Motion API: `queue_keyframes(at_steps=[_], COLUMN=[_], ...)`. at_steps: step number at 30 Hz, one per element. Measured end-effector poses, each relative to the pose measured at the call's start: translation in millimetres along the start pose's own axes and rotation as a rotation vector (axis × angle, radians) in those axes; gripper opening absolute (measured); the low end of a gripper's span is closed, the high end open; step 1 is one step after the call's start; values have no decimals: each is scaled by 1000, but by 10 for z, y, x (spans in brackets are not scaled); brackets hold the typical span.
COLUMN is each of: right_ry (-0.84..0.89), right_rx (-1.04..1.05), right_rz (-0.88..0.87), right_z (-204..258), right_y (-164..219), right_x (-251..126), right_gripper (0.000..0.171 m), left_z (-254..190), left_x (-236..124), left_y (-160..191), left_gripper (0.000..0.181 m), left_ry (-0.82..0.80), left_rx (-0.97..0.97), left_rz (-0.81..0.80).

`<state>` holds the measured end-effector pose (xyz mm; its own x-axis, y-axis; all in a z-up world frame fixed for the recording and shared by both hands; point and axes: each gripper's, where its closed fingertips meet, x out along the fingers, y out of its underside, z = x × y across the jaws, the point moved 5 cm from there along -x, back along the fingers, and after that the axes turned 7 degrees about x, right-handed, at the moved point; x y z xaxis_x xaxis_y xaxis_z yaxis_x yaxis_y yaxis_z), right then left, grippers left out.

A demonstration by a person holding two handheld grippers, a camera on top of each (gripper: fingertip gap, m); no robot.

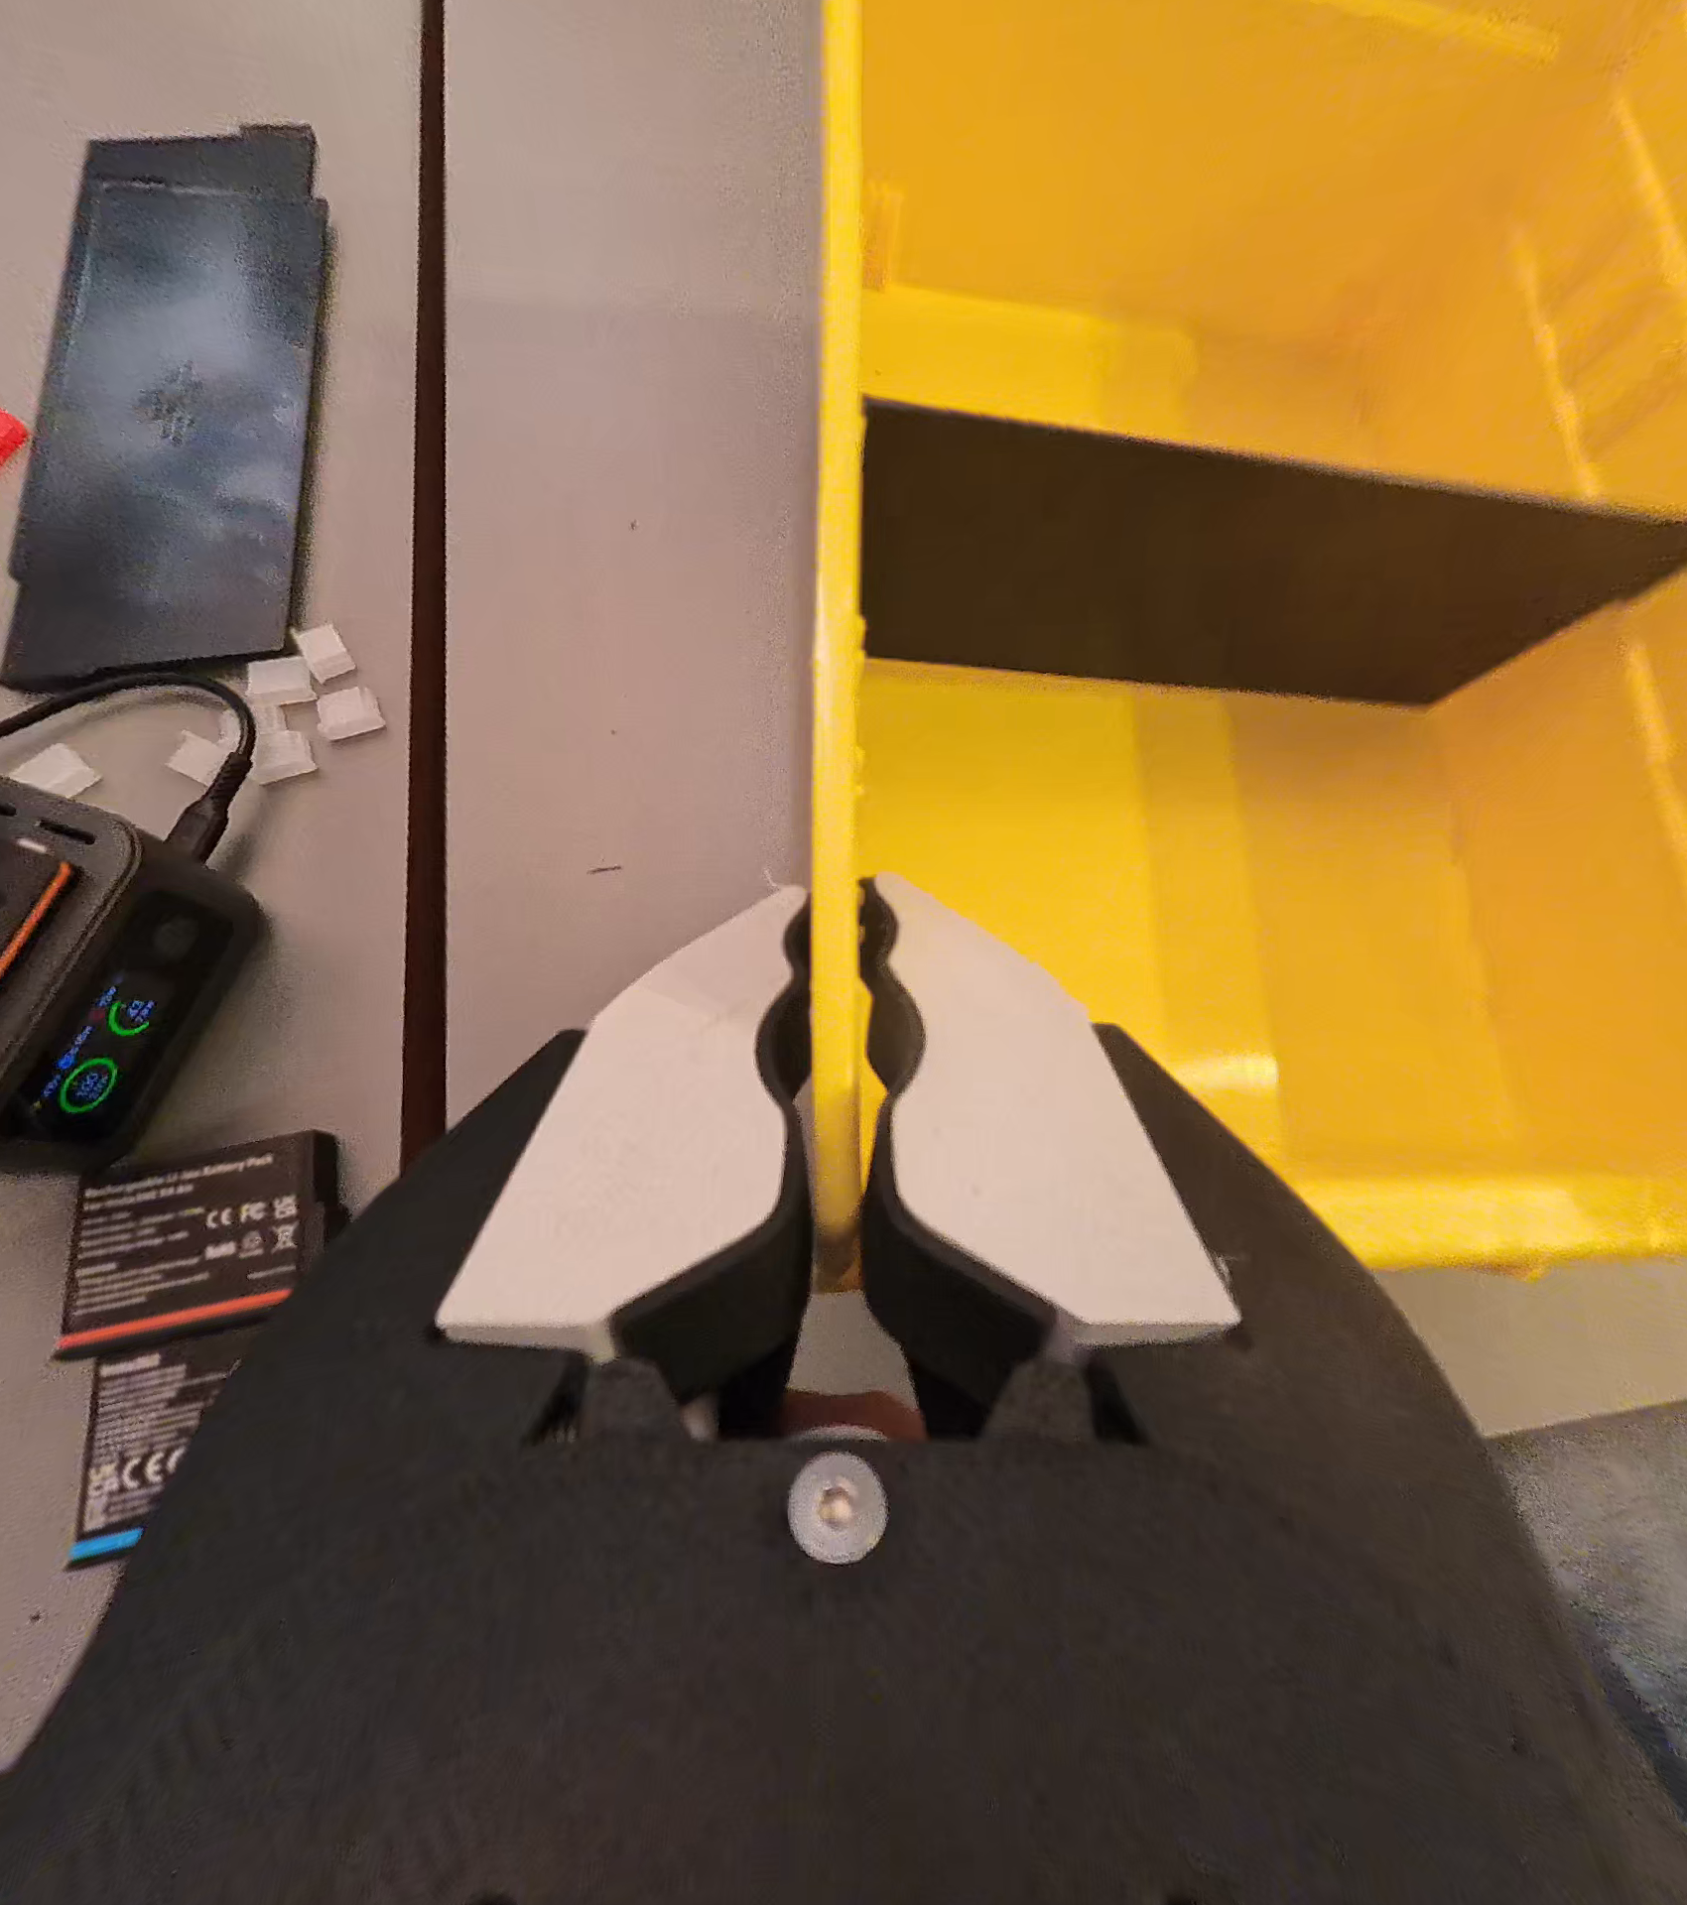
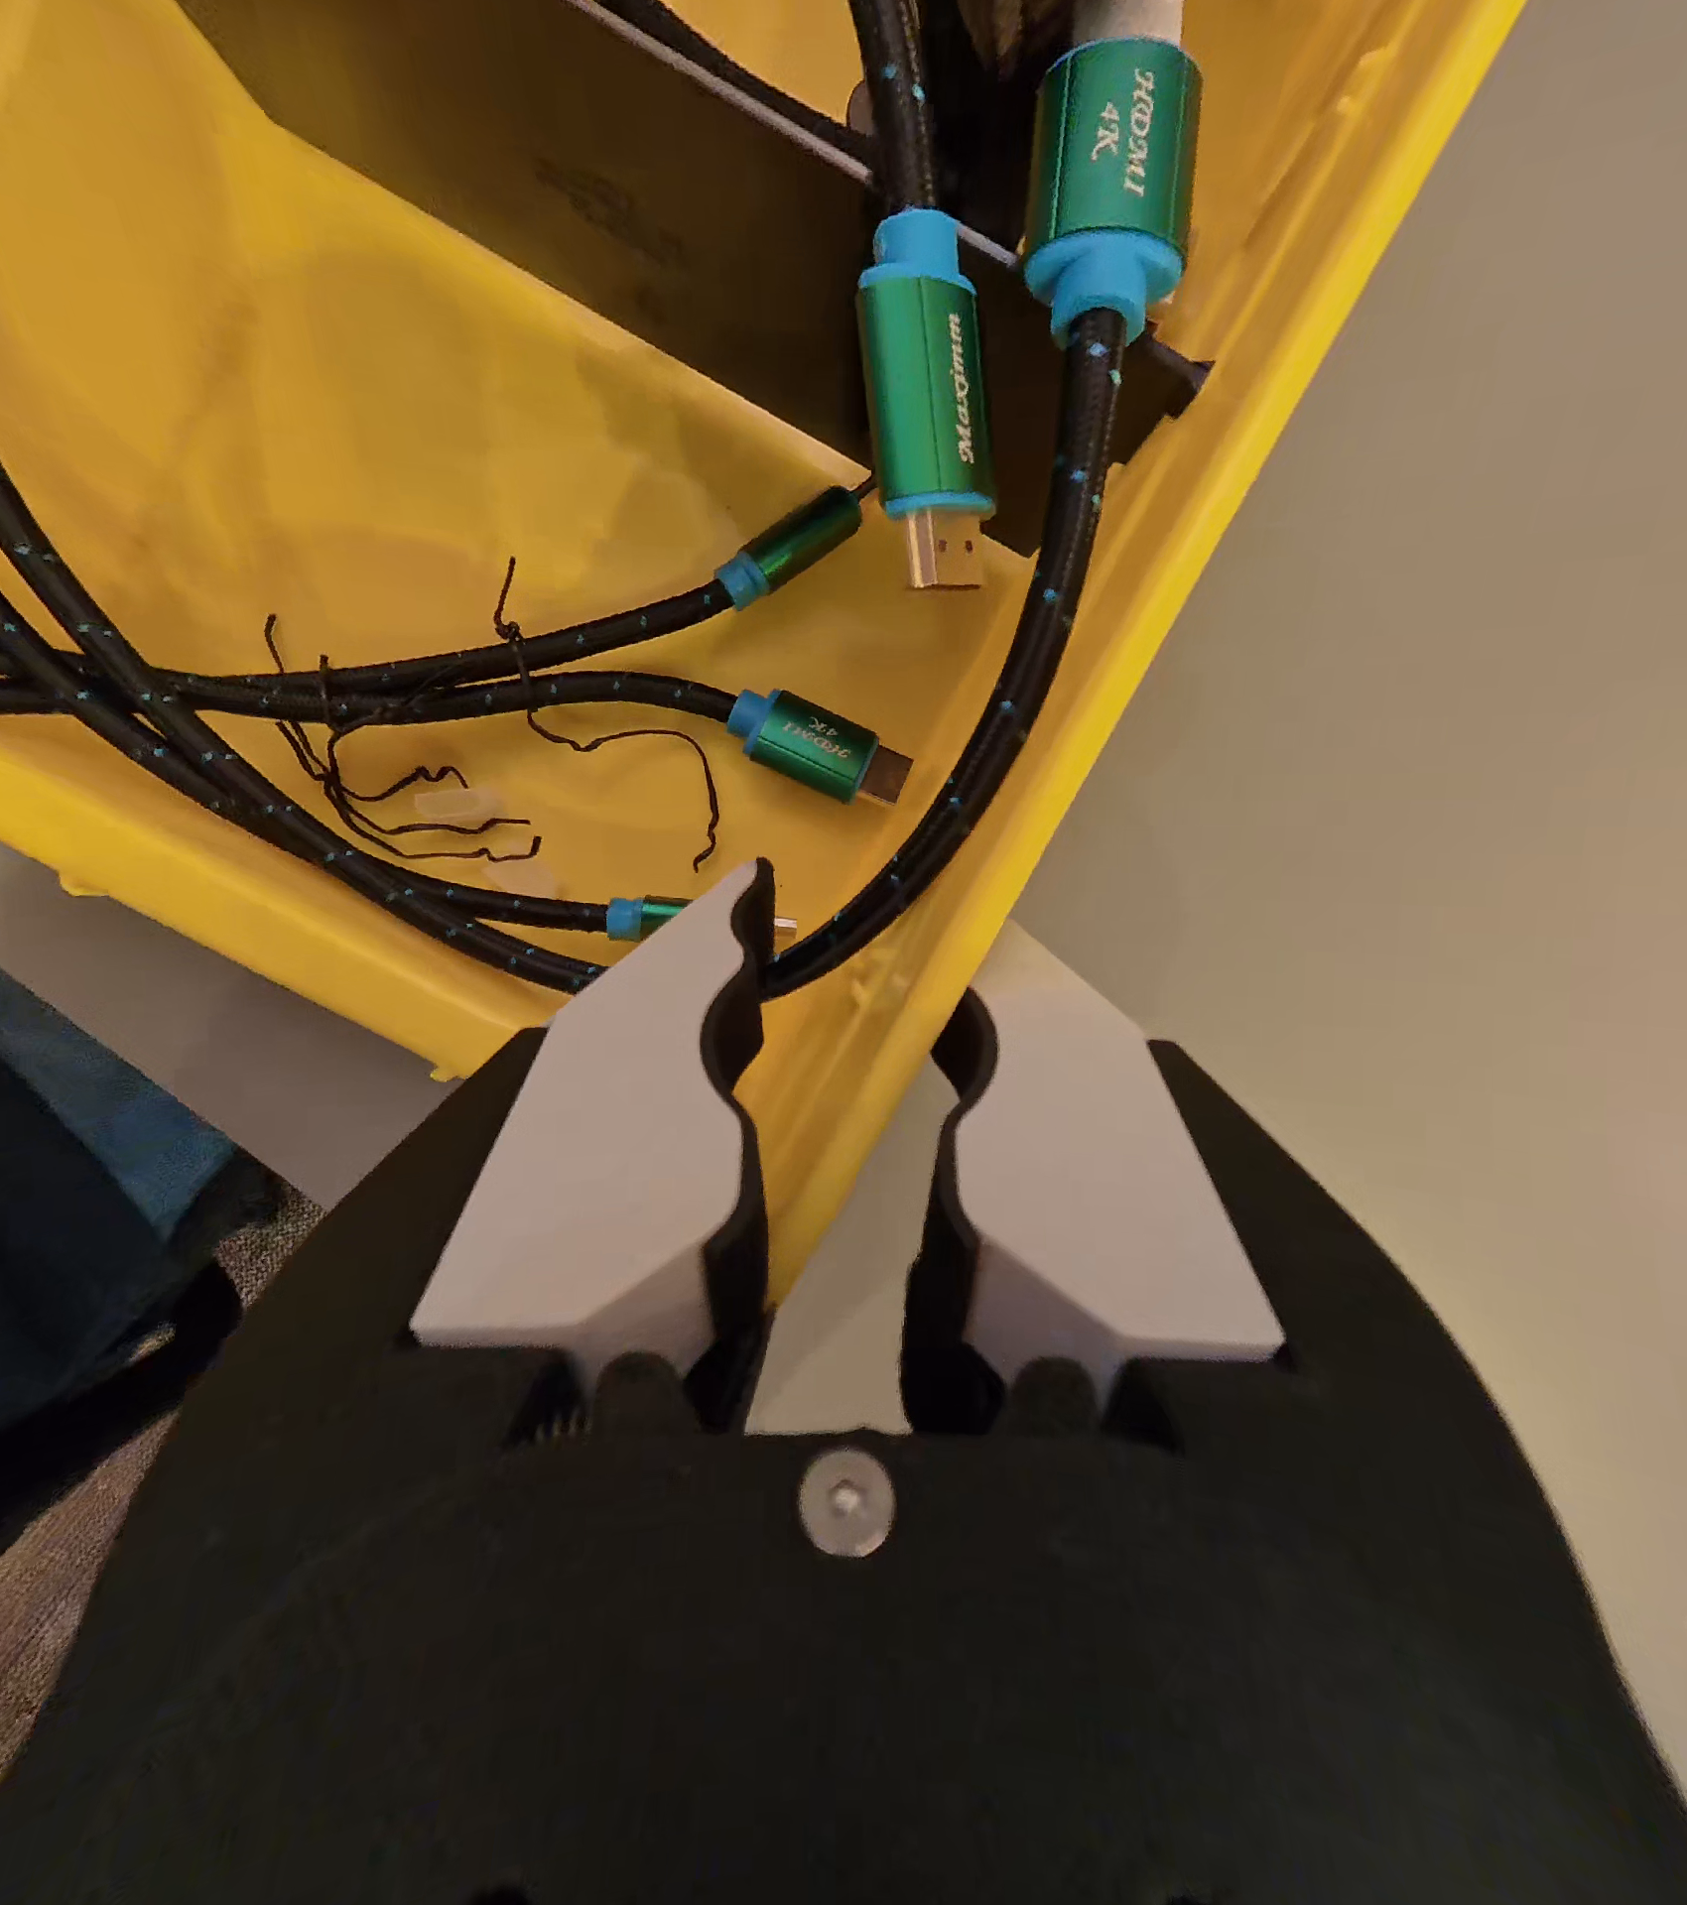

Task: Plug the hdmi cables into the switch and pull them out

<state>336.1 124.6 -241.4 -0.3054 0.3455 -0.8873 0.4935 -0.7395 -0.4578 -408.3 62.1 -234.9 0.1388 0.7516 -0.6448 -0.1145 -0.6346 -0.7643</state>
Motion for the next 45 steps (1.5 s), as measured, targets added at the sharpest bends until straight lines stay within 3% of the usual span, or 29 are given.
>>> queue_keyframes(at_steps=[14, 30, 37, 42, 45], right_ry=[-141, -251, -347, -428, -460], right_rx=[-105, -171, -214, -285, -289], right_rz=[-11, -95, -139, -133, -146], right_z=[1156, 2632, 3424, 3995, 4115], right_y=[-670, -1476, -1863, -2049, -2181], right_x=[450, 983, 1245, 1424, 1409], right_gripper=[46, 58, 69, 81, 90], left_z=[11, 399, 513, 465, 383], left_x=[-329, -1275, -1775, -1974, -2027], left_y=[-47, 159, 99, 46, -22], left_gripper=[5, 6, 5, 5, 6], left_ry=[-21, -187, -271, -290, -288], left_rx=[-74, -275, -295, -282, -267], left_rz=[-157, -404, -526, -571, -593])
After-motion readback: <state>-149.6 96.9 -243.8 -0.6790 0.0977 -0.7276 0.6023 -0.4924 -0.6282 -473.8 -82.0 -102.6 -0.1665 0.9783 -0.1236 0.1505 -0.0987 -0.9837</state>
